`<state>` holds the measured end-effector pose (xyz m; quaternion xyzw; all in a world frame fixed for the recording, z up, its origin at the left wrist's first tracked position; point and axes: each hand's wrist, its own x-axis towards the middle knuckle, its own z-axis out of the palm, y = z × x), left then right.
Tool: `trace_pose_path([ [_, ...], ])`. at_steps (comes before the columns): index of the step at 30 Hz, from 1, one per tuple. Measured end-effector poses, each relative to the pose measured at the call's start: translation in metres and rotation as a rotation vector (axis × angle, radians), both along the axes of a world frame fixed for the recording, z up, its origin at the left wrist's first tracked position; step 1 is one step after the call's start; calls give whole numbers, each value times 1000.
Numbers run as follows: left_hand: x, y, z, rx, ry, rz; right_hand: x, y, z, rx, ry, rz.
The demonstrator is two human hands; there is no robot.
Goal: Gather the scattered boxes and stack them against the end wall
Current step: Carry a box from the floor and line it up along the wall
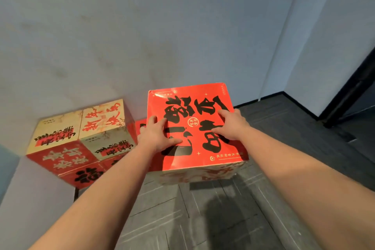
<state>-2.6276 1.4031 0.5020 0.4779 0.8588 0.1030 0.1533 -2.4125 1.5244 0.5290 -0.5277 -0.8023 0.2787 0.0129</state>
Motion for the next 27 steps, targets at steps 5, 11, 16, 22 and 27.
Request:
trace_pose_path([
  [5, -73, 100, -16, -14, -38, 32, -78, 103, -16, -26, -16, 7],
  [11, -159, 209, -47, -87, -60, 125, -184, 233, -63, -74, -33, 83],
  [16, -231, 288, -79, -128, -74, 183, -265, 319, -98, -100, -67, 130],
  [22, -299, 342, -130, -147, -153, 246, -340, 384, -144, -117, -110, 164],
  [27, -354, 372, -180, -158, -153, 239, -394, 414, -192, -108, -111, 159],
])
